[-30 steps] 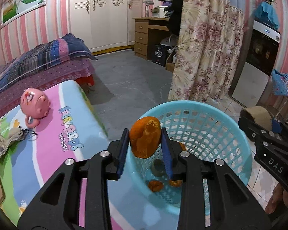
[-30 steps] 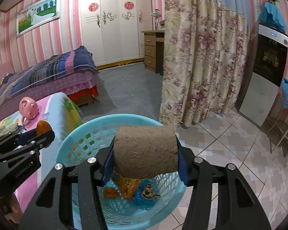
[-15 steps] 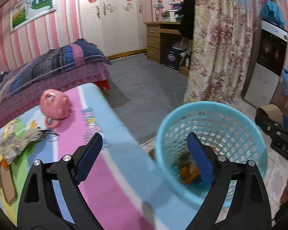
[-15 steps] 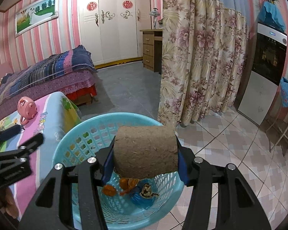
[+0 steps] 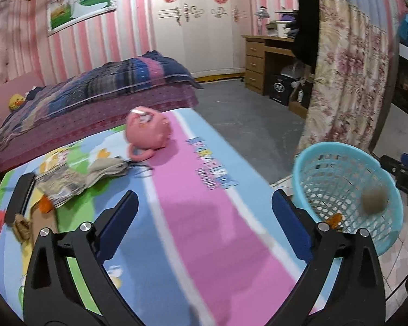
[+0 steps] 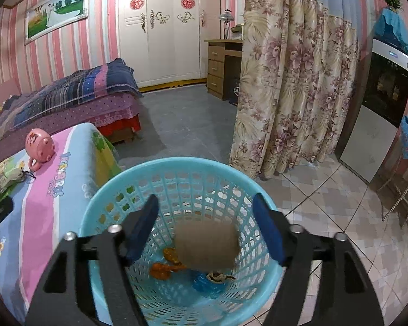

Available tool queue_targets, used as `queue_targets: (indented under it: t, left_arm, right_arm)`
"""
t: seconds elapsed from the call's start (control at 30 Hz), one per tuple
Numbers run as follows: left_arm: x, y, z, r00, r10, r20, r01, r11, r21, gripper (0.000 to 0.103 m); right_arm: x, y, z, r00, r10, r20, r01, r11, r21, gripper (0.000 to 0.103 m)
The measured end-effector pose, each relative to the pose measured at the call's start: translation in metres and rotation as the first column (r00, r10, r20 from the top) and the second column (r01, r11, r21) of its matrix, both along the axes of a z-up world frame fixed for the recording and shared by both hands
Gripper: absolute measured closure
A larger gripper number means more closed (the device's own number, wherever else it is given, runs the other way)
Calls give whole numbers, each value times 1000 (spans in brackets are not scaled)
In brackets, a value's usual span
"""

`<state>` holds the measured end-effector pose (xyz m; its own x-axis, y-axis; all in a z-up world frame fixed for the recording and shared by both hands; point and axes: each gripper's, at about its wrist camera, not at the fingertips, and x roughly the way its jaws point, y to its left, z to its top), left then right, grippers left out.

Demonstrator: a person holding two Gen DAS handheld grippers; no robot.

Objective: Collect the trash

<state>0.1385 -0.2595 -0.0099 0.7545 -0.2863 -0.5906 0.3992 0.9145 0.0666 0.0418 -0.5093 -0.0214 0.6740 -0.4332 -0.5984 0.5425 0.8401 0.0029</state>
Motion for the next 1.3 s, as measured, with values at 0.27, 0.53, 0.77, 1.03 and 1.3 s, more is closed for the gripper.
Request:
queue_targets:
  t: [0.27, 0.53, 0.77, 1.03, 1.3]
  left_arm:
    - [1, 49, 10, 996, 86, 13, -86, 996, 12, 7]
    - [2, 121, 19, 977, 210, 32, -211, 977, 24, 6]
    - [15, 199, 10, 938, 347, -16, -347, 938, 15, 6]
    - [40, 283, -17, 867, 493, -75, -493, 870, 24, 6]
    - [65, 320, -43, 843, 510, -168, -522, 853, -28, 6]
  right_arm:
    - [0, 16, 12, 998, 39, 42, -39, 999, -8, 12]
    - [25, 71, 19, 978, 202, 40, -201, 979, -45, 12]
    - [53, 130, 20, 941, 334, 61, -331, 942, -46, 12]
    - [86, 184, 2, 912, 407, 44, -407, 913, -13, 12]
    - [105, 214, -18, 894, 448, 2, -448, 894, 10, 12]
